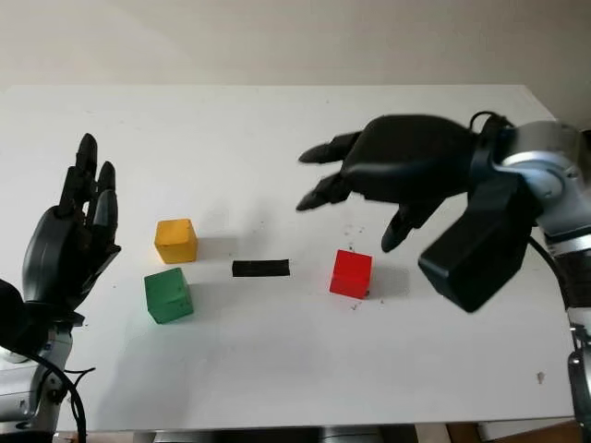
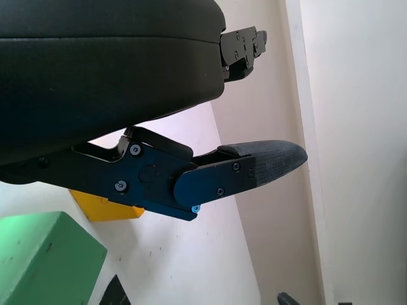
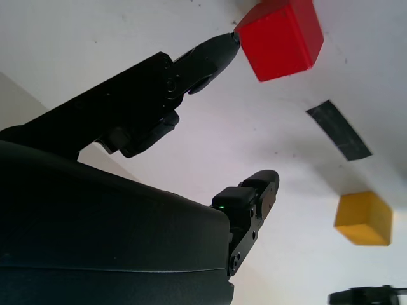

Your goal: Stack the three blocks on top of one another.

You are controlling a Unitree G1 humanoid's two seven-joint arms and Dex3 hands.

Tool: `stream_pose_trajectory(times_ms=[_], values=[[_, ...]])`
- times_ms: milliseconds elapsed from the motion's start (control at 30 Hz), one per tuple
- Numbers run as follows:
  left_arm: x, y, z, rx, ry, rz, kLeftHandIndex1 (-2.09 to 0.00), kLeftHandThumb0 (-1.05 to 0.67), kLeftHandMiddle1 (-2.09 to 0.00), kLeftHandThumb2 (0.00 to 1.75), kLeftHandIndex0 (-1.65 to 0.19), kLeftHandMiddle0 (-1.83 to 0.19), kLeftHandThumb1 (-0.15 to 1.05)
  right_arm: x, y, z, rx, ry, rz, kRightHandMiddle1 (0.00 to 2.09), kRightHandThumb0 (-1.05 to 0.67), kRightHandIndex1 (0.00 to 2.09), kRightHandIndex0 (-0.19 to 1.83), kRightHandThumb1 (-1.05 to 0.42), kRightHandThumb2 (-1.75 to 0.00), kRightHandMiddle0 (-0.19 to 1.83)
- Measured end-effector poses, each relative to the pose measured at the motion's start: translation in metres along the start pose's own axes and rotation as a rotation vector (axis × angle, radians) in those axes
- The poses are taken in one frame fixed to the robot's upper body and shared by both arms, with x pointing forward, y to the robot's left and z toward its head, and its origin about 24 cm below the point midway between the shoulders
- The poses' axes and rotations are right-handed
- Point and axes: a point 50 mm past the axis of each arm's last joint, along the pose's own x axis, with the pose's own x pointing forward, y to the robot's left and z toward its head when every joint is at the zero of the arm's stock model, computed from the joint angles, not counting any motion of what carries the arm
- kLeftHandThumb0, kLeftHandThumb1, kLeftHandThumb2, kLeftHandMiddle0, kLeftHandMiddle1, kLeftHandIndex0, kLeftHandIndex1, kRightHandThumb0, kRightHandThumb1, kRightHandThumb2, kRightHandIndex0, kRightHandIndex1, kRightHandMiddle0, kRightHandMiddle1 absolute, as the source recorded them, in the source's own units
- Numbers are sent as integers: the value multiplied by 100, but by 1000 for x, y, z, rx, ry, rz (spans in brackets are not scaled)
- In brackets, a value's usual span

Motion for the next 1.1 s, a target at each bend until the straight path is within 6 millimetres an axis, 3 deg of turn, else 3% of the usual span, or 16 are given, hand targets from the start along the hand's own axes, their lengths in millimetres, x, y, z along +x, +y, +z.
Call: stream_pose_trajectory(times_ms=[233, 500, 733, 1100], values=[[1, -6, -2, 5, 25, -17, 0, -67, -1, 59, 19, 19, 105, 2, 14, 6, 4, -40, 37, 7, -44, 4, 12, -81, -7, 52], [2, -9, -3, 14, 46, -28, 0, -70, -2, 56, 19, 19, 105, 2, 36, 10, 29, -62, 44, 7, -32, 5, 12, -91, -8, 52], [2, -9, -2, 16, 43, -37, 0, -70, 0, 57, 19, 19, 105, 3, 47, 8, 18, -51, 68, 5, -32, 4, 9, -96, -7, 48], [0, -10, -2, 13, 48, -49, 0, -72, 0, 56, 19, 19, 105, 5, 69, 1, -45, -18, 104, 3, -33, 5, 10, -89, -5, 44]])
